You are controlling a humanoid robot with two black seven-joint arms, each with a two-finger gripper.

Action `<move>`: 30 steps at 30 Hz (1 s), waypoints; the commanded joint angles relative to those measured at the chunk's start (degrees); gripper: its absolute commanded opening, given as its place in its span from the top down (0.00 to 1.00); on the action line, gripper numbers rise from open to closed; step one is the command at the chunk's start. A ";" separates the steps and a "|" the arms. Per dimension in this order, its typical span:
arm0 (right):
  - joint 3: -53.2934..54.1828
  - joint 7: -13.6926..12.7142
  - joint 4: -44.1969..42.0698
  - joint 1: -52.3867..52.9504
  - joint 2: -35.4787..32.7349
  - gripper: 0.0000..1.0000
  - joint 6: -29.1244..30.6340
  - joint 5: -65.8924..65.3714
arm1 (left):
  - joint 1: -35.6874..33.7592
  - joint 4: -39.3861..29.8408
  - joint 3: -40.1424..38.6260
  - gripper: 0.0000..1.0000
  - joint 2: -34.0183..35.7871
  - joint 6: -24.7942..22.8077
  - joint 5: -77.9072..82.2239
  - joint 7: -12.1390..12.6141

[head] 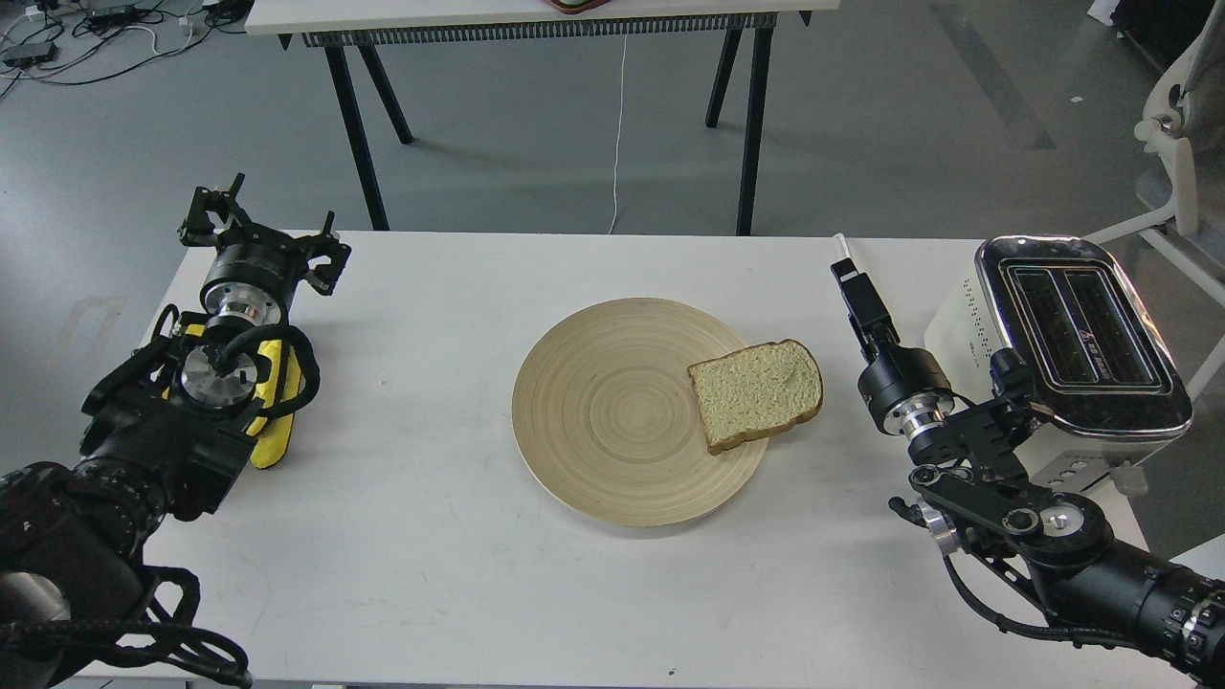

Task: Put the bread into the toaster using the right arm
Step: 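Move the right gripper from beside the toaster toward the bread slice, then lower the right gripper onto the bread slice edge and close it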

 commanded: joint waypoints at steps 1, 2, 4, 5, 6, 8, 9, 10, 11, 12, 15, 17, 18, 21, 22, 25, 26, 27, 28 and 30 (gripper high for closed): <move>-0.63 0.00 -0.07 -1.00 -0.80 0.06 0.00 0.00 | 0.01 0.00 0.00 0.00 0.00 0.00 0.00 0.03; -1.16 0.00 -0.16 -1.09 -0.80 0.06 0.00 0.00 | 0.01 0.00 0.08 0.00 0.00 0.00 0.00 0.03; -2.91 0.00 -0.24 -1.18 -0.71 0.06 0.00 0.00 | 0.01 0.00 0.09 0.00 0.00 0.00 0.00 0.03; -3.61 0.00 -0.33 -1.27 -0.71 0.06 0.00 0.00 | 0.01 0.00 0.00 0.00 0.00 0.00 0.00 0.03; -3.97 0.00 -0.33 -1.36 -0.71 0.06 0.00 0.00 | 0.01 0.00 0.00 0.00 0.00 0.00 0.00 0.03; -4.15 0.00 -0.42 -2.06 -0.71 0.06 0.00 0.00 | 0.01 0.00 0.08 0.00 0.00 0.00 0.00 -0.06; -4.15 0.00 -0.42 -2.41 -0.71 0.06 0.00 0.00 | 0.01 0.00 0.00 0.00 0.00 0.00 0.00 -0.06; -4.15 0.00 -0.42 -2.85 -0.71 0.06 0.00 0.00 | 0.01 0.00 0.00 0.00 0.00 0.00 0.00 -0.06; -4.15 0.00 -0.42 -3.20 -0.62 0.06 0.00 0.00 | 0.01 0.00 0.00 0.00 0.00 0.00 0.09 -0.06; -4.24 0.00 -0.51 -3.29 -0.36 0.07 0.00 0.00 | 0.01 0.00 0.00 0.00 0.00 0.00 0.09 0.02; -5.46 0.00 -0.60 -3.38 0.08 0.08 0.00 0.00 | 0.01 0.00 0.08 0.00 0.00 0.00 0.00 -0.06; -6.08 0.00 -0.60 -3.38 0.52 0.11 0.00 0.00 | 0.01 0.00 0.09 0.00 0.00 0.00 0.00 0.03; -6.43 0.00 -0.60 -3.38 0.96 0.12 0.00 0.00 | 0.01 0.00 0.00 0.00 0.00 0.00 0.09 -0.06; -7.31 0.00 -0.60 -3.38 2.01 0.18 0.00 0.00 | 0.01 0.00 0.08 0.00 0.00 0.00 0.00 0.03; -7.66 0.00 -0.60 -3.38 2.28 0.22 0.00 0.00 | 0.01 0.00 0.09 0.00 0.00 0.00 0.00 -0.06; -8.10 0.00 -0.60 -3.29 2.89 0.34 0.00 0.00 | 0.01 0.00 0.09 0.00 0.00 0.00 0.00 0.03; -8.10 0.00 -0.68 -3.29 2.98 0.38 0.00 0.00 | 0.01 0.00 0.09 0.00 0.00 0.00 0.00 0.03; -8.19 0.00 -0.68 -3.29 2.98 0.40 0.00 0.00 | 0.01 0.00 0.09 0.00 0.00 0.00 0.09 0.03; -8.19 0.00 -0.77 -3.38 3.07 0.45 0.00 0.00 | 0.01 0.00 0.09 0.00 0.00 0.00 0.00 0.03; -8.37 0.00 -0.86 -3.38 3.25 0.57 0.00 -0.09 | 0.01 0.00 0.09 0.00 0.00 0.00 0.09 0.03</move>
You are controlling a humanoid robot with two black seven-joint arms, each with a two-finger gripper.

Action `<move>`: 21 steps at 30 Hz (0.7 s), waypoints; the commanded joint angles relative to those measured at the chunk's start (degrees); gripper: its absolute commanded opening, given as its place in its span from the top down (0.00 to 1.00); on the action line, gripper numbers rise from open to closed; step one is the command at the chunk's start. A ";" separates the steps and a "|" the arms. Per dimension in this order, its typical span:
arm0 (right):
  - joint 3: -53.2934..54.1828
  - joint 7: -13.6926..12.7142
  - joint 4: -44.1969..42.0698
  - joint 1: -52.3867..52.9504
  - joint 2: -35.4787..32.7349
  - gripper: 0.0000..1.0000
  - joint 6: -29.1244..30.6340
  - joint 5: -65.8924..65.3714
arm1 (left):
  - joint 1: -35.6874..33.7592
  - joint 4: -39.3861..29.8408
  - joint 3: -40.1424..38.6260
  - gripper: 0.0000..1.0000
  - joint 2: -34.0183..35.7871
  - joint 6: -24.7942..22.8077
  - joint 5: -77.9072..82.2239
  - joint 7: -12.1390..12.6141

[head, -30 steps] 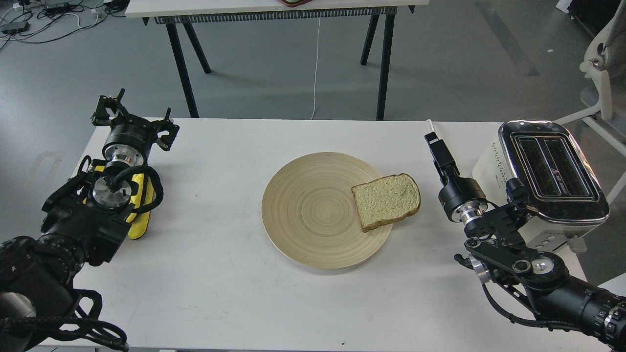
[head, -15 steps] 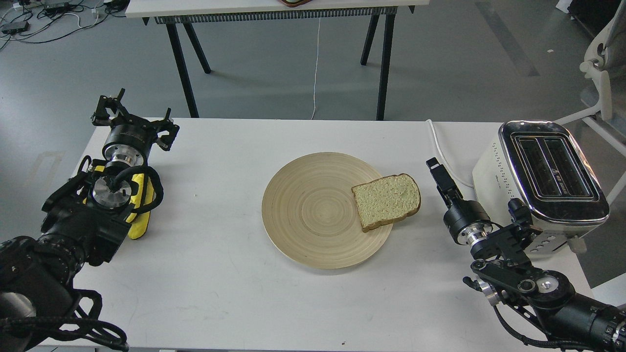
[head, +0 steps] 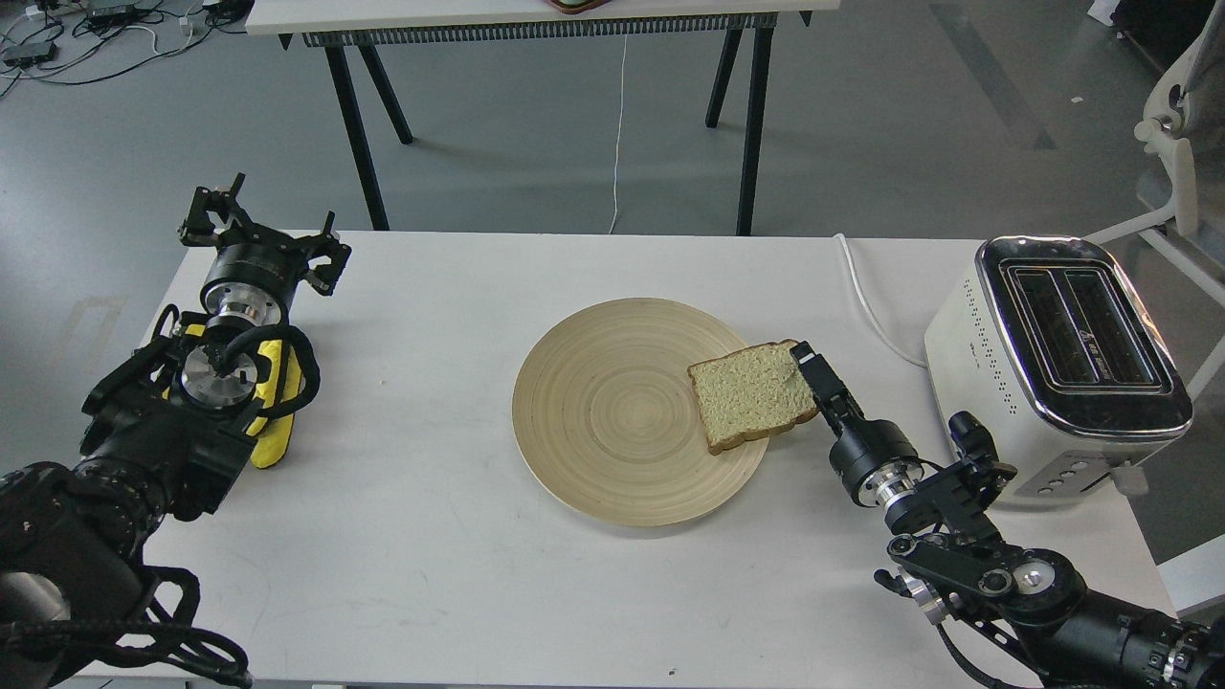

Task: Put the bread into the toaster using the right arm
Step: 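Lower the right gripper onto the bread slice edge and close it, then lift the bread slice off the plate with the right gripper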

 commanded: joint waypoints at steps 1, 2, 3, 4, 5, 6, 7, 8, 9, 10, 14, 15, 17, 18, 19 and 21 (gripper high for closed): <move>-0.91 0.00 -0.04 -0.05 0.14 0.64 0.00 -0.08 | 0.00 0.00 -0.09 0.00 0.00 0.00 -0.03 0.03; -1.88 0.00 -0.12 0.12 0.14 0.72 0.00 0.00 | 0.00 0.00 -0.09 0.00 0.00 0.00 -0.03 0.03; -2.15 0.00 -0.12 0.21 0.23 0.80 0.00 0.09 | 0.00 0.00 0.00 0.00 0.00 0.00 -0.03 -0.06; -2.24 0.00 -0.12 0.30 0.23 0.85 0.00 0.09 | 0.00 0.00 0.00 0.00 0.00 0.00 0.06 0.03; -2.24 0.00 -0.12 0.38 0.23 0.89 0.00 0.18 | 0.00 0.00 -0.09 0.00 0.00 0.00 -0.03 0.03; -2.24 0.00 -0.04 0.39 0.23 0.91 0.00 0.18 | 0.00 0.00 0.00 0.00 0.00 0.00 0.06 0.03; -2.41 0.00 0.05 0.47 0.14 0.93 0.00 0.18 | 0.00 0.00 0.00 0.00 0.00 0.00 -0.03 0.03; -2.41 0.00 0.31 0.47 -0.12 0.94 0.00 0.18 | 0.00 0.00 -0.09 0.00 0.00 0.00 -0.03 0.03; -2.41 0.00 0.49 0.47 -0.38 0.96 0.00 0.27 | 0.00 0.00 -0.09 0.00 0.00 0.00 -0.03 -0.06; -2.15 0.00 0.66 0.47 -0.38 0.97 0.00 0.27 | 0.00 0.00 0.00 0.00 0.00 0.00 -0.03 0.03; 1.44 0.00 3.29 1.00 -2.48 0.99 0.00 0.44 | 0.00 0.00 -0.09 0.00 0.00 0.00 -0.03 0.03; 3.19 0.00 4.96 1.09 -3.36 0.99 0.00 0.44 | 0.00 0.00 0.00 0.00 0.00 0.00 -0.03 0.03; 7.67 0.00 9.61 1.26 -6.35 0.99 0.00 0.44 | 0.00 0.00 -0.09 0.00 0.00 0.00 -0.03 0.03; 10.22 0.00 12.42 1.35 -8.71 0.99 0.00 0.44 | 0.00 0.00 0.00 0.00 0.00 0.00 -0.03 0.03; 12.59 0.00 15.14 1.44 -11.52 0.99 0.00 0.44 | 0.00 0.00 -0.09 0.00 0.00 0.00 -0.03 0.03; 15.94 0.00 19.63 1.44 -17.32 0.99 0.00 0.44 | 0.00 0.00 -0.09 0.00 0.00 0.00 -0.03 -0.06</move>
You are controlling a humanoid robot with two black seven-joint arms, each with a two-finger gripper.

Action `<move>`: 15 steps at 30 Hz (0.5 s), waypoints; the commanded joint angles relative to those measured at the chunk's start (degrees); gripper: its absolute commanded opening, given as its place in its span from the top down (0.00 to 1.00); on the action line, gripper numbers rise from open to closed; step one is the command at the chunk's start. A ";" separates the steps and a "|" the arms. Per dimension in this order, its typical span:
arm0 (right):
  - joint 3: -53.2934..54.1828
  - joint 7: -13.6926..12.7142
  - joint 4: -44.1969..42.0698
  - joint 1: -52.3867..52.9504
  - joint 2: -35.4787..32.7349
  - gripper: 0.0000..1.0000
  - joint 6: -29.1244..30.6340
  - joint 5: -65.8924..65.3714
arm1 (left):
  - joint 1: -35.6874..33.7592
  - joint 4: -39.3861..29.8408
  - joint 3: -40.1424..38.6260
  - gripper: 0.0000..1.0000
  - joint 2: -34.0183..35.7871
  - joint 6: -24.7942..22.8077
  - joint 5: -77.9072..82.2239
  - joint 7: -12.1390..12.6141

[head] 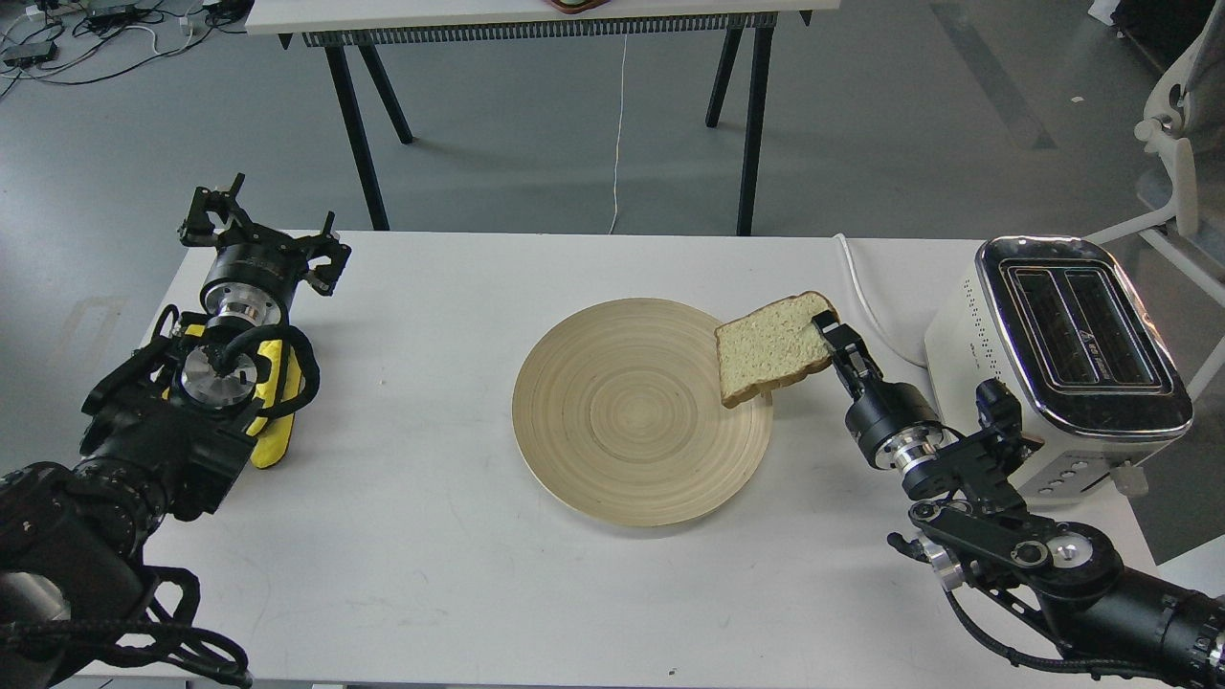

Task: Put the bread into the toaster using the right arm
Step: 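Lift the bread slice off the plate with the right gripper, then lower the bread slice into the toaster slot and release it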

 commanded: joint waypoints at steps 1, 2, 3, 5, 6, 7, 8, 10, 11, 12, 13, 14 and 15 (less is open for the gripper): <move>6.39 0.00 8.27 0.05 -10.34 0.99 -0.01 -0.01 | 0.00 0.00 -0.02 0.00 0.00 0.00 -0.01 -0.09; 7.36 0.00 10.03 0.05 -13.50 0.99 -0.01 0.08 | 0.00 0.00 -0.02 0.00 0.00 0.00 -0.01 0.00; 8.06 0.00 11.79 -0.03 -16.75 0.99 -0.01 0.08 | 0.00 0.00 0.07 0.00 0.00 0.00 -0.01 0.00; 8.86 0.00 14.17 -0.12 -23.26 0.99 -0.01 0.08 | 0.00 0.00 -0.02 0.00 0.00 0.00 -0.01 0.00; 8.86 0.00 14.88 -0.21 -26.51 0.99 -0.01 0.08 | 0.00 0.00 -0.02 0.00 0.00 0.00 0.08 0.00; 8.69 0.00 15.32 -0.30 -29.94 0.99 -0.01 0.08 | 0.00 0.00 -0.02 0.00 0.00 0.00 -0.01 -0.09; 8.42 0.00 15.58 -0.64 -33.54 0.99 -0.01 -0.01 | 0.00 0.00 -0.02 0.00 0.00 0.00 -0.01 0.00; 8.07 0.00 15.50 -1.09 -38.73 0.99 -0.01 -0.45 | 0.00 0.00 -0.02 0.00 0.00 0.00 -0.01 -0.09; 7.20 0.00 15.50 -1.44 -41.20 0.99 -0.01 -0.53 | 0.00 0.00 0.07 0.00 0.00 0.00 -0.01 0.00; 6.06 0.00 15.41 -1.61 -43.13 0.99 -0.01 -0.62 | 0.00 0.00 0.07 0.00 0.00 0.00 -0.01 0.00; 4.48 0.00 15.24 -1.62 -45.33 0.99 -0.01 -0.71 | 0.00 0.00 -0.02 0.00 0.00 0.00 -0.01 0.00; 3.08 0.00 15.24 -1.62 -47.27 0.99 -0.01 -0.97 | 0.00 0.00 -0.02 0.00 0.00 0.00 -0.01 0.00; 1.93 0.00 15.24 -1.62 -48.59 0.99 -0.01 -1.41 | 0.00 0.00 0.07 0.00 0.00 0.00 -0.01 0.00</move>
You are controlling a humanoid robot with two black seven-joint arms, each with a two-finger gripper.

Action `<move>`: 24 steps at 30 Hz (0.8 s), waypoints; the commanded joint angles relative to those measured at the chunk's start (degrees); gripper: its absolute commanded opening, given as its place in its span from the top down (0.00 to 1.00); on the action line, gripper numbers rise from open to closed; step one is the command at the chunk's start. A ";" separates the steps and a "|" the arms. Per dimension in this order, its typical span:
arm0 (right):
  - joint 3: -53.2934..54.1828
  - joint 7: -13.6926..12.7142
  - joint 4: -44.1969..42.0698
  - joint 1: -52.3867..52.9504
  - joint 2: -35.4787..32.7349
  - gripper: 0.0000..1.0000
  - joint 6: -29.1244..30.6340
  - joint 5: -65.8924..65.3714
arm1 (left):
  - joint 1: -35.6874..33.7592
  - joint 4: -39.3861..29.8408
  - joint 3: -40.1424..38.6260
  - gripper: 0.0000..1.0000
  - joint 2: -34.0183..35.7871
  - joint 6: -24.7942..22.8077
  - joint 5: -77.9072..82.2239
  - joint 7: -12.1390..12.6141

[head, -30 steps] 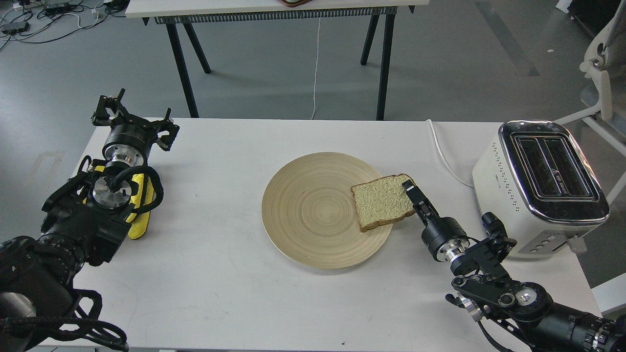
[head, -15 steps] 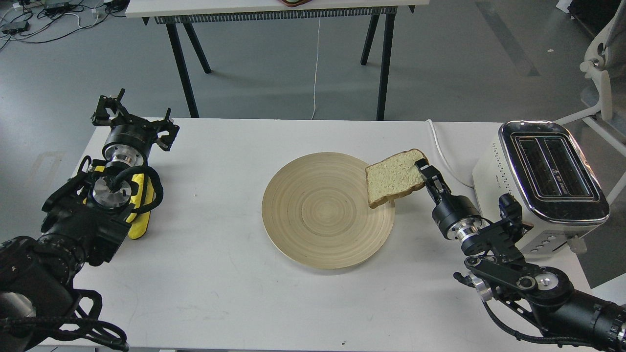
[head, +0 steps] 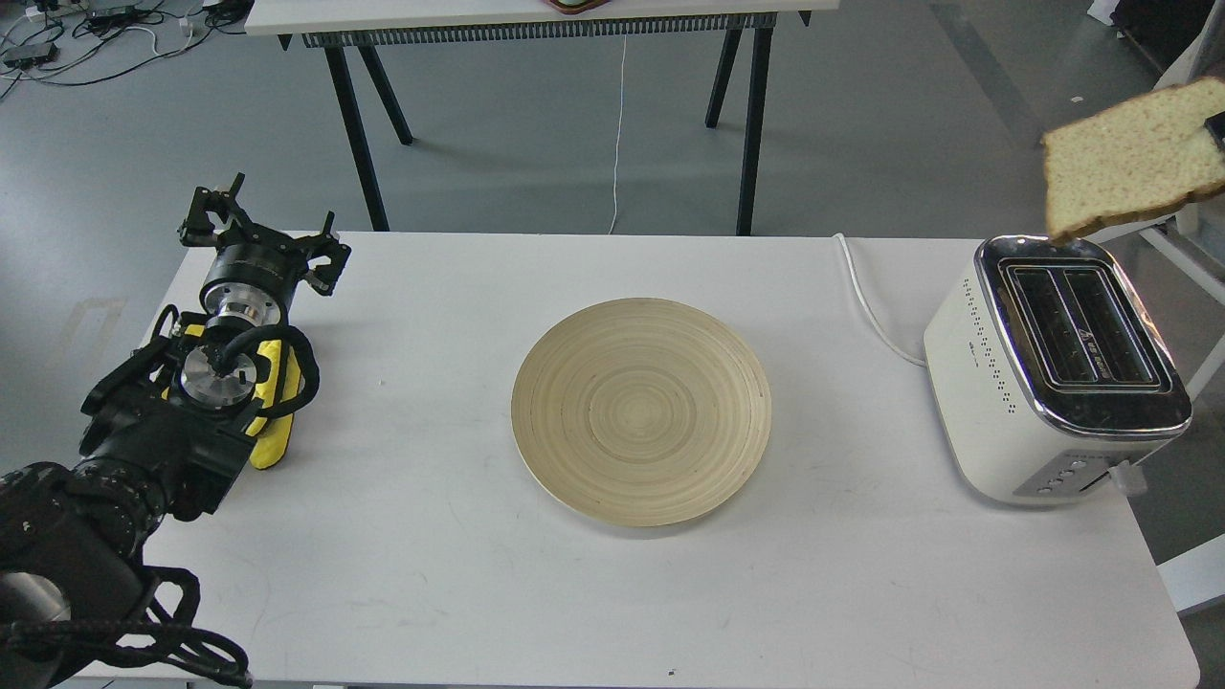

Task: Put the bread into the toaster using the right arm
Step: 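Lower the bread slice into the toaster slot and release it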

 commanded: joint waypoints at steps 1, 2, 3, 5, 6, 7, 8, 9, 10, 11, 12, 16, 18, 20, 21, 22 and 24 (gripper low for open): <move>-4.55 -0.01 -0.25 -0.20 -6.09 0.99 0.00 -1.53 | 0.00 0.00 -0.04 0.00 0.00 0.00 -0.01 0.02; -5.17 -0.01 -0.25 -0.20 -6.44 0.99 0.00 -2.32 | 0.00 0.00 -0.04 0.00 0.00 0.00 -0.01 0.02; -5.78 -0.01 -0.25 -0.20 -6.53 0.99 0.00 -3.02 | 0.00 0.00 -0.04 0.00 0.00 0.00 -0.01 0.02; -6.93 -0.01 -0.17 -0.20 -6.62 0.99 0.00 -3.81 | 0.00 0.00 0.05 0.00 0.00 0.00 -0.01 -0.07; -7.63 -0.01 -0.17 -0.20 -6.54 0.99 0.00 -4.08 | 0.00 0.00 0.05 0.00 0.00 0.00 -0.01 0.02; -8.51 -0.01 -0.08 -0.20 -6.36 0.99 0.00 -4.34 | 0.00 0.00 -0.04 0.00 0.00 0.00 -0.01 -0.07; -9.04 -0.01 -0.08 -0.20 -6.18 0.99 0.00 -4.61 | 0.00 0.00 -0.04 0.00 0.00 0.00 -0.01 0.02; -9.30 -0.01 0.01 -0.20 -5.92 0.99 0.00 -4.96 | 0.00 0.00 0.05 0.00 0.00 0.00 -0.01 0.02; -9.57 -0.01 0.01 -0.29 -5.66 0.99 0.00 -5.05 | 0.00 0.00 -0.04 0.00 0.00 0.00 -0.01 -0.07; -9.57 -0.01 0.01 -0.29 -5.39 0.99 0.00 -5.14 | 0.00 0.00 -0.04 0.00 0.00 0.00 -0.01 0.02; -9.92 -0.01 0.01 -0.38 -4.87 0.99 0.00 -5.49 | 0.00 0.00 0.05 0.00 0.00 0.00 -0.01 0.02; -10.89 -0.01 -0.17 -0.38 -3.20 0.99 0.00 -6.37 | 0.00 0.00 0.05 0.00 0.00 0.00 -0.01 0.02; -10.89 -0.01 -0.17 -0.38 -2.67 0.99 0.00 -6.63 | 0.00 0.00 0.05 0.00 0.00 0.00 -0.01 0.02; -10.98 -0.01 -0.34 -0.38 -2.06 0.99 0.00 -6.72 | 0.00 0.00 -0.04 0.00 0.00 0.00 -0.01 0.02; -10.98 -0.01 -0.43 -0.38 -1.97 0.99 0.00 -6.72 | 0.00 0.00 -0.04 0.00 0.00 0.00 -0.01 0.02; -11.24 -0.01 -0.43 -0.38 -1.96 0.99 0.00 -6.72 | 0.00 0.00 0.05 0.00 0.00 0.00 -0.01 0.02; -11.85 -0.01 -0.52 -0.29 -1.88 0.99 0.00 -6.72 | 0.00 0.00 -0.04 0.00 0.00 0.00 -0.01 0.02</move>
